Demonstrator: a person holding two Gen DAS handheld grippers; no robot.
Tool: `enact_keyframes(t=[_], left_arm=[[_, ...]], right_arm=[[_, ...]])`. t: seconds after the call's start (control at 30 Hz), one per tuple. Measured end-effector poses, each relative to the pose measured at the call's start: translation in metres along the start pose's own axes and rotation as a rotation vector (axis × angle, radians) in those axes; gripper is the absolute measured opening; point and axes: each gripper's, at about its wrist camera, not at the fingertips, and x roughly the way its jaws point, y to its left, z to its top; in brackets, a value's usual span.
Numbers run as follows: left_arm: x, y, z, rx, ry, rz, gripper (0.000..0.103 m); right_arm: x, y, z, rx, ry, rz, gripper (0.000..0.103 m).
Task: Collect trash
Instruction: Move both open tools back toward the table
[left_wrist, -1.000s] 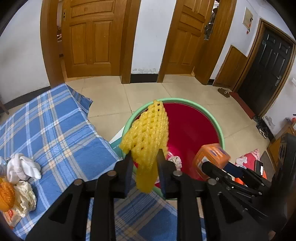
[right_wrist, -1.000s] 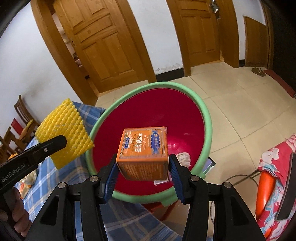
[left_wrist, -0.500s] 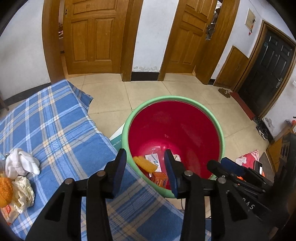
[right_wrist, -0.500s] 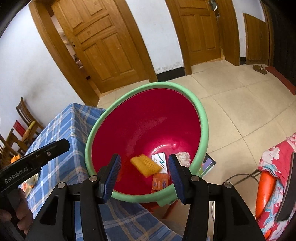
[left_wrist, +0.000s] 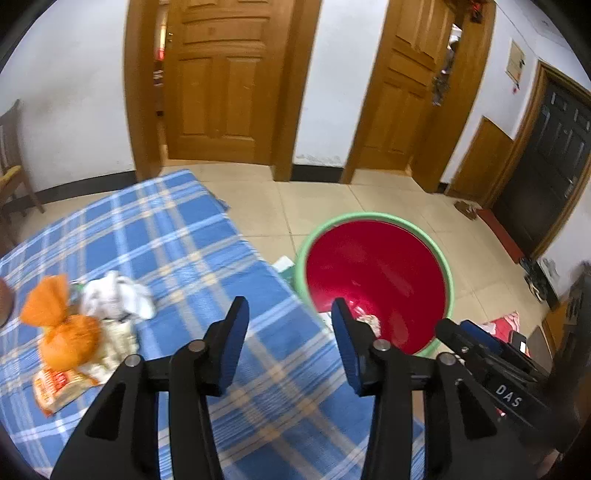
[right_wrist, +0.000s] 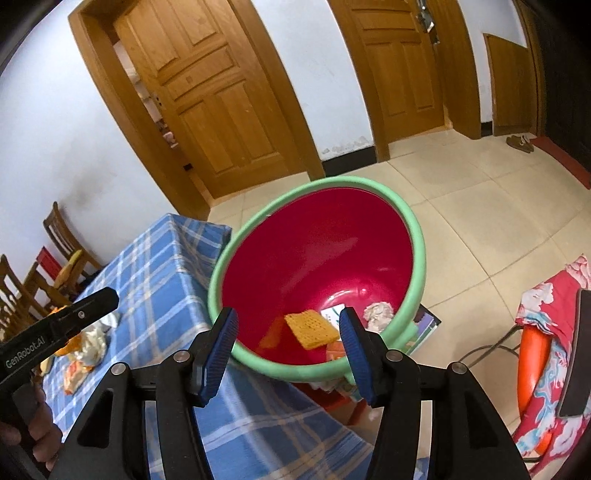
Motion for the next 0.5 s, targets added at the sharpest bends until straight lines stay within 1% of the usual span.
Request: enact_keyframes(t=[0.17, 0.3, 0.43, 0.5], left_arm=[[-0.017, 0.022, -0.005, -0.024, -0.027, 0.056, 0.048], [-0.027, 0.042, -0.009, -0.061, -0.036, 0.084, 0.048], [-0.037, 0.064, -0.013, -0.098, -0.054, 0.129, 0.048], [-0.040, 0.074, -0.015, -0.113, -0.060, 0.153, 0.051]], right_arm=[[-0.005, 0.014, -0.004, -0.007, -0.002, 0.025, 0.059], [-0.007, 0.027, -0.008, -0.016, 0.002, 0.038, 0.060], [-0.009, 0.036, -0.012, -0.030, 0.000, 0.044, 0.061], [-0.009, 0.040, -0.013, -0.035, 0.001, 0.046, 0.061]])
